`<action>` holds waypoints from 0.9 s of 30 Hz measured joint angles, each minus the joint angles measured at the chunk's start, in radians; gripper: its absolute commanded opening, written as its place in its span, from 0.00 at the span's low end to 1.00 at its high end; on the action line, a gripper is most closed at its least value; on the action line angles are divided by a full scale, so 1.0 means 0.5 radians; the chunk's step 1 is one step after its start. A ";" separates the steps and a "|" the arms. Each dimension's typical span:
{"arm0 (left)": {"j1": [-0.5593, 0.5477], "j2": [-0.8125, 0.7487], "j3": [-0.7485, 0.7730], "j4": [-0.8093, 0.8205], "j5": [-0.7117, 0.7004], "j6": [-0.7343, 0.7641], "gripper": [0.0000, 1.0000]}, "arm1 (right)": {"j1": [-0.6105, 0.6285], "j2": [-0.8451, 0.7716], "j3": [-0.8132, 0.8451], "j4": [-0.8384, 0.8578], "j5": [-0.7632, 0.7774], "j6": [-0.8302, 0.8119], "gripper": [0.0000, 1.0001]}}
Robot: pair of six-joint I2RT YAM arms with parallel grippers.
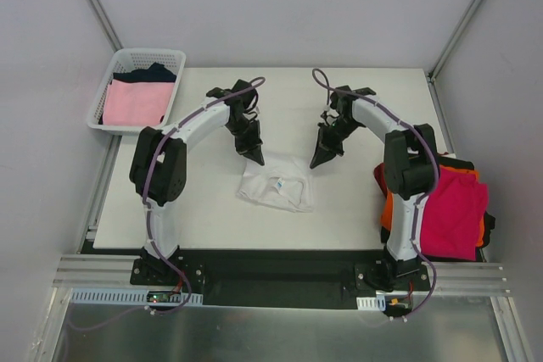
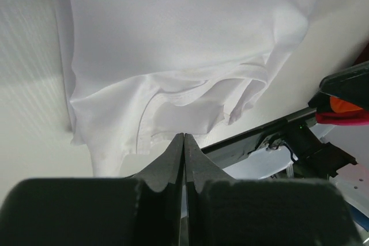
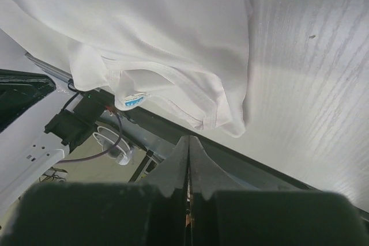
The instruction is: Fold and stack the t-shirts
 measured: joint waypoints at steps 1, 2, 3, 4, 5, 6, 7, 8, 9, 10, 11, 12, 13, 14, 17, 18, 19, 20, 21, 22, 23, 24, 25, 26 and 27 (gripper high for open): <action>0.007 0.006 -0.002 -0.015 0.001 0.008 0.00 | -0.002 0.008 0.018 -0.006 0.002 0.004 0.01; 0.017 0.014 -0.002 -0.028 -0.005 0.020 0.00 | -0.005 0.024 0.048 -0.016 0.004 0.007 0.01; 0.025 0.024 -0.002 -0.037 -0.017 0.034 0.00 | -0.010 0.044 0.079 -0.024 0.005 0.010 0.01; 0.036 0.032 -0.002 -0.043 -0.028 0.047 0.00 | -0.015 0.067 0.110 -0.027 0.003 0.011 0.01; 0.047 0.037 -0.002 -0.047 -0.035 0.059 0.00 | -0.020 0.088 0.129 -0.025 0.002 0.011 0.01; 0.060 0.041 -0.002 -0.050 -0.050 0.073 0.00 | -0.027 0.111 0.142 -0.023 0.000 0.011 0.01; 0.071 0.041 -0.002 -0.052 -0.068 0.090 0.00 | -0.033 0.130 0.147 -0.024 -0.004 0.011 0.01; 0.074 0.041 -0.002 -0.053 -0.088 0.106 0.00 | -0.036 0.150 0.147 -0.027 -0.005 0.011 0.01; 0.085 0.041 -0.003 -0.053 -0.092 0.108 0.00 | -0.038 0.169 0.146 -0.029 -0.006 0.010 0.01; 0.090 0.041 -0.011 -0.049 -0.100 0.111 0.00 | -0.041 0.184 0.145 -0.029 -0.008 0.008 0.01; 0.095 0.038 -0.032 -0.037 -0.108 0.114 0.00 | -0.043 0.197 0.137 -0.026 -0.009 0.004 0.01; 0.098 0.032 -0.067 -0.027 -0.118 0.115 0.00 | -0.045 0.204 0.121 -0.021 -0.009 0.000 0.01; 0.099 0.027 -0.110 -0.019 -0.125 0.115 0.00 | -0.045 0.205 0.095 -0.015 -0.010 -0.002 0.01; 0.099 0.022 -0.163 -0.005 -0.126 0.115 0.00 | -0.045 0.205 0.064 -0.011 -0.011 -0.004 0.01; 0.123 0.006 -0.340 0.035 -0.108 0.114 0.00 | -0.043 0.211 -0.023 0.018 -0.019 -0.001 0.01; 0.143 0.003 -0.414 0.049 -0.091 0.113 0.00 | -0.040 0.217 -0.040 0.024 -0.026 0.002 0.01; 0.170 0.003 -0.465 0.056 -0.077 0.113 0.00 | -0.037 0.226 -0.052 0.034 -0.032 0.003 0.03; 0.197 0.003 -0.500 0.060 -0.074 0.114 0.00 | -0.034 0.234 -0.056 0.043 -0.037 0.005 0.26; 0.233 0.003 -0.530 0.063 -0.067 0.114 0.03 | -0.031 0.240 -0.056 0.054 -0.043 0.007 0.39; 0.266 0.003 -0.542 0.061 -0.065 0.117 0.08 | -0.027 0.241 -0.056 0.063 -0.048 0.016 0.49; 0.294 0.003 -0.542 0.064 -0.062 0.124 0.16 | -0.027 0.240 -0.056 0.069 -0.050 0.027 0.62; 0.316 -0.002 -0.541 0.074 -0.059 0.134 0.28 | -0.025 0.235 -0.057 0.079 -0.051 0.009 0.66; 0.349 -0.009 -0.532 0.079 -0.054 0.145 0.34 | -0.024 0.228 -0.057 0.083 -0.053 0.025 0.69; 0.365 -0.018 -0.520 0.079 -0.047 0.161 0.38 | -0.027 0.213 -0.060 0.089 -0.053 0.021 0.70; 0.379 -0.032 -0.498 0.078 -0.040 0.162 0.40 | -0.031 0.188 -0.070 0.100 -0.053 0.018 0.70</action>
